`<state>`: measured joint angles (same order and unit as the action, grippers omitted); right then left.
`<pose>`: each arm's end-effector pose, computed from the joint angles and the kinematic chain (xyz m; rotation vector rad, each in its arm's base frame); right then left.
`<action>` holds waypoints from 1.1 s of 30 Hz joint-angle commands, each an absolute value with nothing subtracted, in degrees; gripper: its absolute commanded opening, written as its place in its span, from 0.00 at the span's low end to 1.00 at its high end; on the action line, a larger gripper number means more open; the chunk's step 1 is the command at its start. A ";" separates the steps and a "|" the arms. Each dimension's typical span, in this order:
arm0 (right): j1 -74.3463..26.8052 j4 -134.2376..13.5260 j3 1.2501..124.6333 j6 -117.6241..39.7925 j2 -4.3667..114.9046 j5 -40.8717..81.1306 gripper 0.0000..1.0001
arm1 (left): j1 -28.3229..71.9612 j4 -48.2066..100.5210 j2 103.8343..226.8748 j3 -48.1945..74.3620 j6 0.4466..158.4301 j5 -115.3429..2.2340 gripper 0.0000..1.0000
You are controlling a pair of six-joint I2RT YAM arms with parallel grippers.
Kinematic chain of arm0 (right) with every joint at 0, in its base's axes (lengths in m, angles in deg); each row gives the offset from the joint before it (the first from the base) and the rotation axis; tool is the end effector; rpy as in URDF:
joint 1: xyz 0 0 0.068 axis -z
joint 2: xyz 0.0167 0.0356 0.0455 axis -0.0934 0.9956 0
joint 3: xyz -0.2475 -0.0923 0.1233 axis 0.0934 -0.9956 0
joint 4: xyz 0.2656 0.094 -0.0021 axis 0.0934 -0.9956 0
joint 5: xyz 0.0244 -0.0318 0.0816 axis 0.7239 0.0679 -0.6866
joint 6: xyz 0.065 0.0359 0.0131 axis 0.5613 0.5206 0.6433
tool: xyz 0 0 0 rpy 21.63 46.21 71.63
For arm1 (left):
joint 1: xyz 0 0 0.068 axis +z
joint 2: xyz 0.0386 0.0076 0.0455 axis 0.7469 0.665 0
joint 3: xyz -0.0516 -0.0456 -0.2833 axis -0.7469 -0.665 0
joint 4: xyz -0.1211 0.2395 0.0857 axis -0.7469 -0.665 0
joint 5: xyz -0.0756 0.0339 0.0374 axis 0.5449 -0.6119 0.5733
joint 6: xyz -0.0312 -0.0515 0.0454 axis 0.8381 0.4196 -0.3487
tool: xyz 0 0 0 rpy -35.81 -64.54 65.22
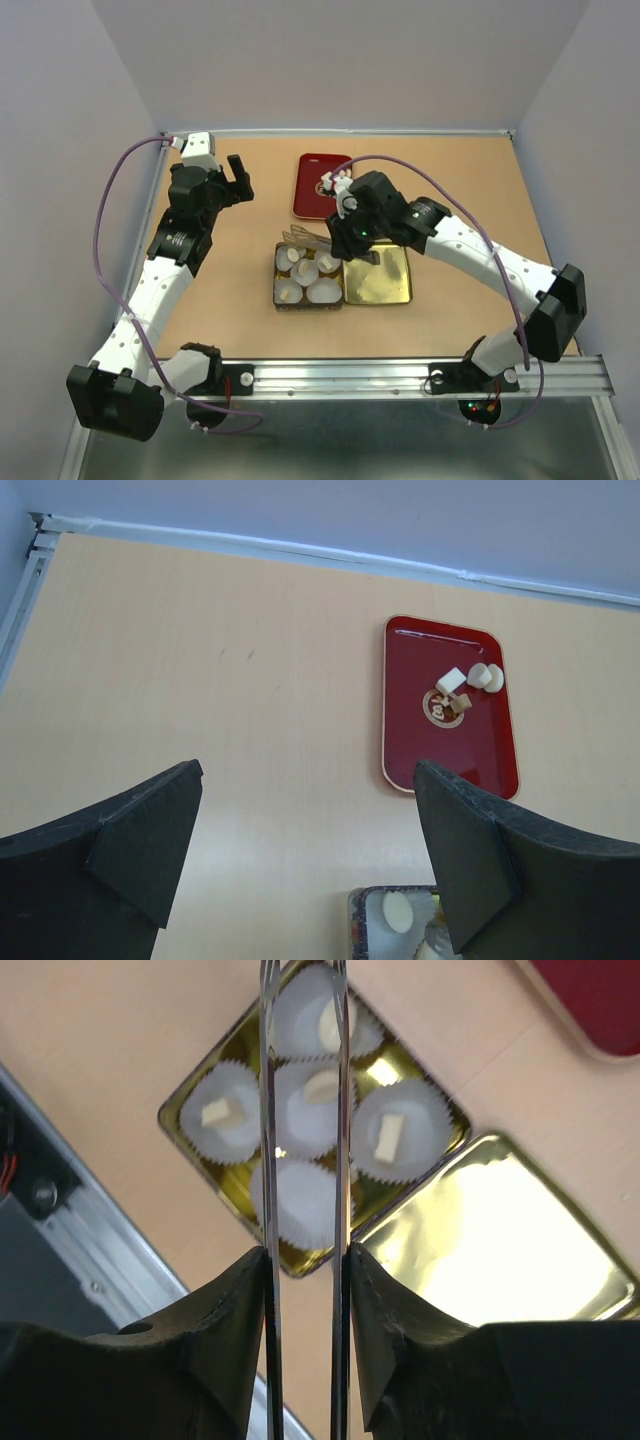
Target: Pack the chocolate
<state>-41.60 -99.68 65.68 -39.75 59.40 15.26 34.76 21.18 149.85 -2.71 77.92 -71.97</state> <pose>0.2365 0.2734 0.3245 -0.9670 2.2802 0.6799 0.2778 -0.0589 0.3868 -0.0427 1.6851 -0.2050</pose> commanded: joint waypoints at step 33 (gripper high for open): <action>-29.10 -81.73 77.04 -42.57 81.06 40.17 0.47 | 34.26 22.91 148.48 -0.20 76.91 -72.64 0.99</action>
